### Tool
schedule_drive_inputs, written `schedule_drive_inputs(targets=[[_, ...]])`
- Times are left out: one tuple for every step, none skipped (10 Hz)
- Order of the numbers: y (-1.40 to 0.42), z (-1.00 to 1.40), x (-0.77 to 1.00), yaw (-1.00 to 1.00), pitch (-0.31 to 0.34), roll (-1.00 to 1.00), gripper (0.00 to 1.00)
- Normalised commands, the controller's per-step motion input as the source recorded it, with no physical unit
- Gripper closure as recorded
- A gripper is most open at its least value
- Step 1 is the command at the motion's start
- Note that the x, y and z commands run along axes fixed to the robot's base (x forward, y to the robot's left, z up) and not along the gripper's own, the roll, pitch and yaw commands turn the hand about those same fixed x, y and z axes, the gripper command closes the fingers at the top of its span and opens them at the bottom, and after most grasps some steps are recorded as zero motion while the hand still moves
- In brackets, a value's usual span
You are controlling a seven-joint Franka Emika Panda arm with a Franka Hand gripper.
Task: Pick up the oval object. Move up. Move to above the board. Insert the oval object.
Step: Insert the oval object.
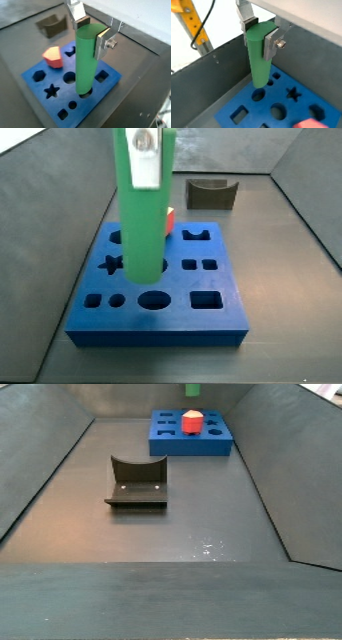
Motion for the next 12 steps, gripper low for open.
schedule_drive_inputs(targets=[[-0.09, -0.44, -0.01, -0.33, -0.194, 0.02, 1.0], [-0.03, -0.28, -0.33, -0.06, -0.114, 0.0, 1.0], [0.0, -0.33, -0.25, 0.0, -0.171, 0.0, 1.0], [0.0, -0.44, -0.19, 0.06, -0.137, -0.04, 1.0], [0.0, -0.4, -0.13, 0.06, -0.151, -0.04, 1.0], [0.0, -0.39, 0.0, 0.07, -0.129, -0.09, 1.0], [0.03, -0.36, 0.07, 0.14, -0.113, -0.12, 1.0], [0.12, -0.3, 0.12, 0.2, -0.106, -0.14, 1.0], [0.31, -0.21, 0.17, 0.31, -0.087, -0.16, 1.0], [0.38, -0.09, 0.02, 0.22, -0.053, -0.14, 1.0], [0.35, 0.0, 0.0, 0.16, -0.056, -0.11, 1.0], [0.0, -0.03, 0.0, 0.0, 0.0, 0.0, 1.0]])
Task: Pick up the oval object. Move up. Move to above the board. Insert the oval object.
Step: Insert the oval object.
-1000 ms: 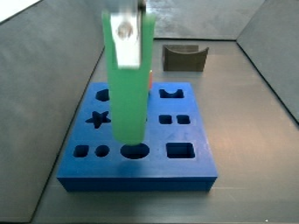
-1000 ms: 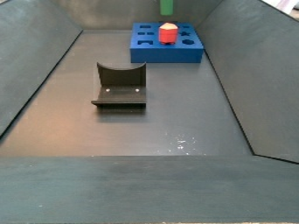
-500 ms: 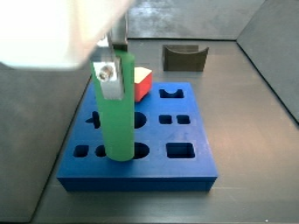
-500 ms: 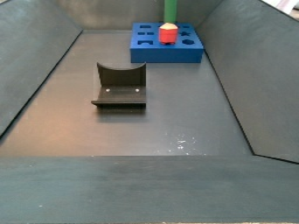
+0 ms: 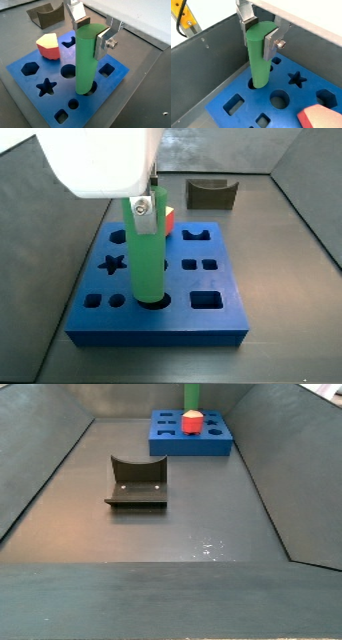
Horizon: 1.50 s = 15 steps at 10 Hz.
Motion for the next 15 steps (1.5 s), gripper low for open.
schedule_drive_inputs(targets=[[-0.29, -0.31, 0.02, 0.0, -0.003, 0.0, 1.0], [-0.39, -0.31, 0.06, 0.0, -0.031, 0.0, 1.0], [-0.23, -0.29, 0.12, 0.0, -0.019, 0.0, 1.0], [0.0, -0.26, 0.07, 0.0, 0.0, 0.0, 1.0], [0.17, -0.29, 0.05, 0.0, 0.046, 0.0, 1.0], [0.3, -0.32, 0.02, 0.04, 0.044, 0.0, 1.0], [0.18, -0.38, 0.0, 0.0, 0.041, 0.0, 1.0], [0.0, -0.53, 0.0, 0.0, 0.004, 0.0, 1.0], [-0.17, -0.63, 0.08, 0.0, 0.0, 0.0, 1.0], [-0.24, -0.75, 0.09, 0.0, 0.02, 0.0, 1.0], [-0.08, -0.63, 0.36, 0.0, 0.01, 0.0, 1.0], [0.1, -0.37, 0.57, -0.05, 0.033, 0.0, 1.0], [0.16, -0.46, 0.35, -0.02, 0.067, 0.0, 1.0], [0.28, -0.44, 0.16, -0.05, 0.061, 0.0, 1.0], [0.27, -0.45, 0.01, -0.02, 0.083, 0.0, 1.0]])
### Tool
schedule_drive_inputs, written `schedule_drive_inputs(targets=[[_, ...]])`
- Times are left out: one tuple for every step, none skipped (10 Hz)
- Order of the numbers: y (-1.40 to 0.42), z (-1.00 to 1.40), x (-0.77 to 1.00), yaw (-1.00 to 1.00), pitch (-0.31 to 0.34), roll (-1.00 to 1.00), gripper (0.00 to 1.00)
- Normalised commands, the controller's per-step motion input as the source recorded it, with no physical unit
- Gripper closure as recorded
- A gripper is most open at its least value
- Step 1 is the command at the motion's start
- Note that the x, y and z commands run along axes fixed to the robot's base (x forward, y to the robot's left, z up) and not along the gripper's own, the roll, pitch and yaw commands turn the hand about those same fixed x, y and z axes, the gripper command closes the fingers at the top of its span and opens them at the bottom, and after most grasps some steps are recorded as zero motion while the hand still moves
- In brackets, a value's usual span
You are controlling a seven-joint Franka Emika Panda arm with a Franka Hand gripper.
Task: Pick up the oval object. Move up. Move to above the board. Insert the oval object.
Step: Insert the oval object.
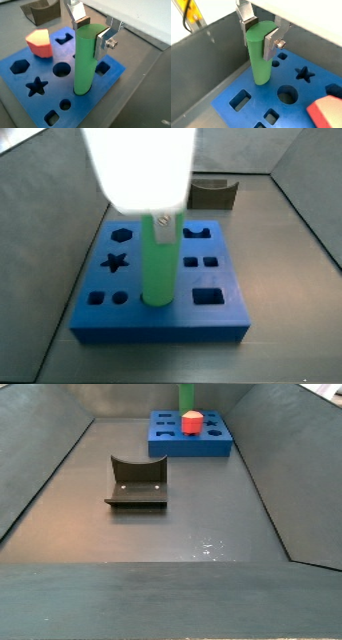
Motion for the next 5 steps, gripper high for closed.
schedule_drive_inputs(targets=[[0.0, -0.71, 0.07, 0.0, 0.039, 0.0, 1.0], [-0.11, -0.95, 0.0, 0.0, 0.063, 0.0, 1.0], [-0.18, -1.0, 0.0, -0.02, 0.08, 0.0, 1.0], [0.0, -0.42, 0.0, -0.01, 0.0, 0.0, 1.0], [0.0, 0.0, 0.0, 0.0, 0.0, 0.0, 1.0]])
